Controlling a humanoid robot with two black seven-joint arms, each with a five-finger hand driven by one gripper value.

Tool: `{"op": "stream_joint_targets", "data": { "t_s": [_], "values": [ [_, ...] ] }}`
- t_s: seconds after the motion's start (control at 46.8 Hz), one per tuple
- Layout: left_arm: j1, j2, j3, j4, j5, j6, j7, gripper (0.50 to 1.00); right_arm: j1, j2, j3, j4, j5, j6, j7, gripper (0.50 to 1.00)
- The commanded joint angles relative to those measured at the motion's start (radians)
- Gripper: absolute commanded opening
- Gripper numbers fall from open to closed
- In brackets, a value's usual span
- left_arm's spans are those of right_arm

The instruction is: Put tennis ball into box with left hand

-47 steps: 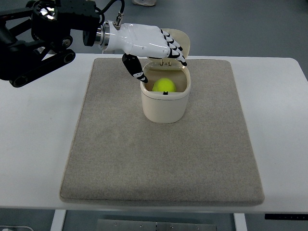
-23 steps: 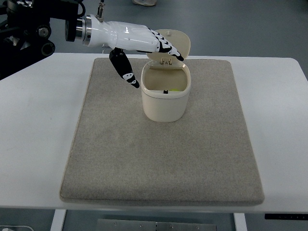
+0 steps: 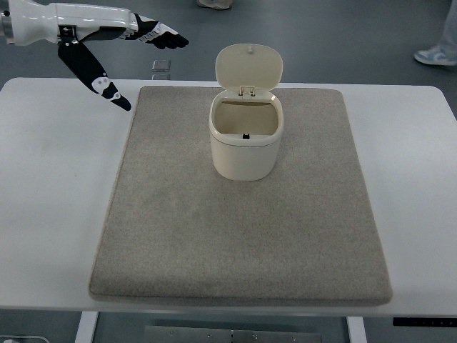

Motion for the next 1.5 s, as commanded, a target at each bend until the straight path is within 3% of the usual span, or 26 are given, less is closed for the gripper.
{"op": "stream_joint_targets", "data": {
  "t_s": [0.0,0.192,0.385,0.748,1.197,1.474],
  "values": [
    [0.028,0.017,0.02,0.048,-0.1,0.0,0.0,0.994,0.0,0.0,0.0,0.0,0.0,0.0,-0.001,0.938],
    [0.067,0.008,0.124,0.157,-0.429,0.0,0.003,0.994,0.0,0.0,0.0,0.0,0.0,0.0,0.0,0.938],
    [0.08,0.008,0.201,0.168,-0.705,0.0,0.008,0.994,0.0,0.0,0.0,0.0,0.0,0.0,0.0,0.938],
    [0.188,-0.005,0.204,0.177,-1.174,0.0,0.196,0.994,0.0,0.0,0.0,0.0,0.0,0.0,0.0,0.938],
    [0.283,-0.124,0.195,0.281,-1.487,0.0,0.281,0.994,0.0,0.0,0.0,0.0,0.0,0.0,0.0,0.938],
    [0.292,-0.207,0.144,0.316,-1.549,0.007,0.313,0.994,0.0,0.0,0.0,0.0,0.0,0.0,0.0,0.938]
  ]
}}
